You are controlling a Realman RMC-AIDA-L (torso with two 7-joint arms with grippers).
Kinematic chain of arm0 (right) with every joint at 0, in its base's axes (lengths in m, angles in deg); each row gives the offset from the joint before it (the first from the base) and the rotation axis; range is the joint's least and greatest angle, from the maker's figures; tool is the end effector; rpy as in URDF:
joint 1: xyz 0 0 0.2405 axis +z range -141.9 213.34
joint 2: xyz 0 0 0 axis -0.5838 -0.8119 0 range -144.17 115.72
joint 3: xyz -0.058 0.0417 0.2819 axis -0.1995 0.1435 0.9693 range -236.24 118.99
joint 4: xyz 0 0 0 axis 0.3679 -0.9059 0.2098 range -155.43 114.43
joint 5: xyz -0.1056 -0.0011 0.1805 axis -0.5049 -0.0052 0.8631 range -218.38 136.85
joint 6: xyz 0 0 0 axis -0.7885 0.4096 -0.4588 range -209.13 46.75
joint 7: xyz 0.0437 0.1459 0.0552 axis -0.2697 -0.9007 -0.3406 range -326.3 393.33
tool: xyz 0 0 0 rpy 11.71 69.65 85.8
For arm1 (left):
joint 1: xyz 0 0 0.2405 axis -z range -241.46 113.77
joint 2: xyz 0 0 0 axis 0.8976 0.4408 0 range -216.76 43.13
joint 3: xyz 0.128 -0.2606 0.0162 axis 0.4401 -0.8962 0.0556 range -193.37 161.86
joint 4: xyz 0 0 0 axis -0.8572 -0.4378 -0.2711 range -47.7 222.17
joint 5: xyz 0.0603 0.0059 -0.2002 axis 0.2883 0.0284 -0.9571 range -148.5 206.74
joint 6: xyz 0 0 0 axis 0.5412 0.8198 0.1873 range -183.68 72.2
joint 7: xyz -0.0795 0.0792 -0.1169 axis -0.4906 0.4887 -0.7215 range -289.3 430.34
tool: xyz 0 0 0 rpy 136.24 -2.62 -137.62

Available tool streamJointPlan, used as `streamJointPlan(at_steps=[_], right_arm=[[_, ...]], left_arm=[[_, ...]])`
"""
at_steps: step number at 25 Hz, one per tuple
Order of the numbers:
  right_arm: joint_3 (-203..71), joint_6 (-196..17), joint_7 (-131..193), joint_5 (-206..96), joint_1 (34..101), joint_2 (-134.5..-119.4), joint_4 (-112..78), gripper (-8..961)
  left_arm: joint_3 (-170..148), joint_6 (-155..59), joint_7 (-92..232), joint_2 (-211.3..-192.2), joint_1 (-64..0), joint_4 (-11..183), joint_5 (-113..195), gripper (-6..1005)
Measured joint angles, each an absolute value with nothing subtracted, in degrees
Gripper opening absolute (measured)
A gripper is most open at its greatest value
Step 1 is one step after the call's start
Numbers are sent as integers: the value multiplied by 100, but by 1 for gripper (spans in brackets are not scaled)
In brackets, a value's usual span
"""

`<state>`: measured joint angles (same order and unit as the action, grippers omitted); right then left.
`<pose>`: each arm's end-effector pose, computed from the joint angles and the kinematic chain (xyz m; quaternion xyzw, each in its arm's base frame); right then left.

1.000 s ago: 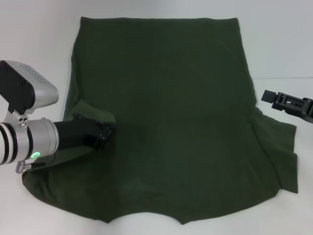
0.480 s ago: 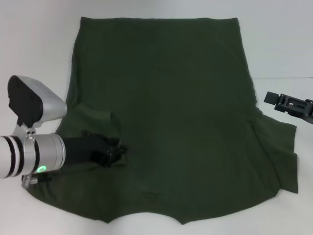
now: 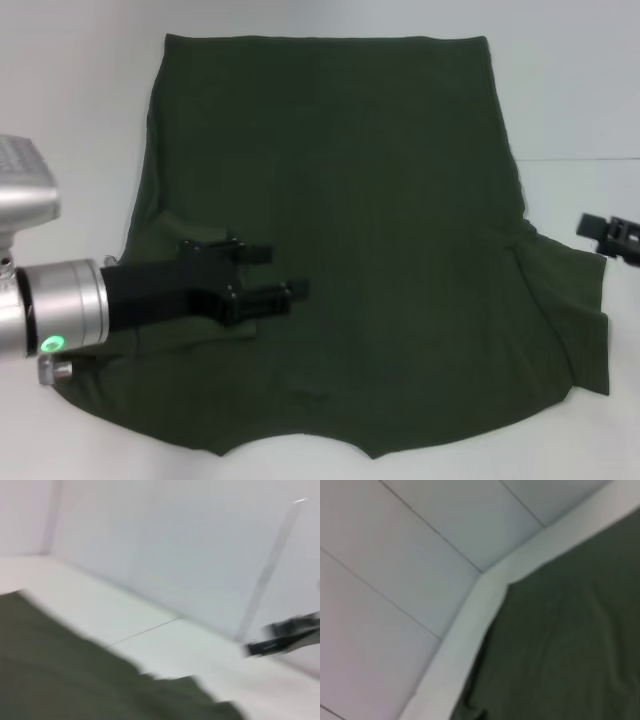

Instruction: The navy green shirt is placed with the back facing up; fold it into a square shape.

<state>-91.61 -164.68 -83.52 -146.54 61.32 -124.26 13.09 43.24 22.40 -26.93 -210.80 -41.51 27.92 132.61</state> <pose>0.3474 0.3645 0.0589 -0.7420 0.5474 0.3406 0.1835 -0.2325 0.3571 -0.0377 -0.9224 -0.2422 -0.2502 0.1671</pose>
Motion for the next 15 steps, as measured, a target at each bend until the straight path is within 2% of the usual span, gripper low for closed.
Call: streamJointPlan(at_steps=[5,12,15], right_arm=[[-9137,-16447,-8975,-15147,5971,-12411,1780,896],[-9132,-16418,-9971,-16098,5963,-12469,2513,895],[-9132,-16311,-10204,-16331,5984,-12470,2550,895]], left_arm=[[4042,3395,-1541,-21071,-4126,3194,13105,742],[4019,3965,-581,-21080,-4166,3632,13091,922],[4035,4082,-317,-21078,-4171,3823,13089,922]])
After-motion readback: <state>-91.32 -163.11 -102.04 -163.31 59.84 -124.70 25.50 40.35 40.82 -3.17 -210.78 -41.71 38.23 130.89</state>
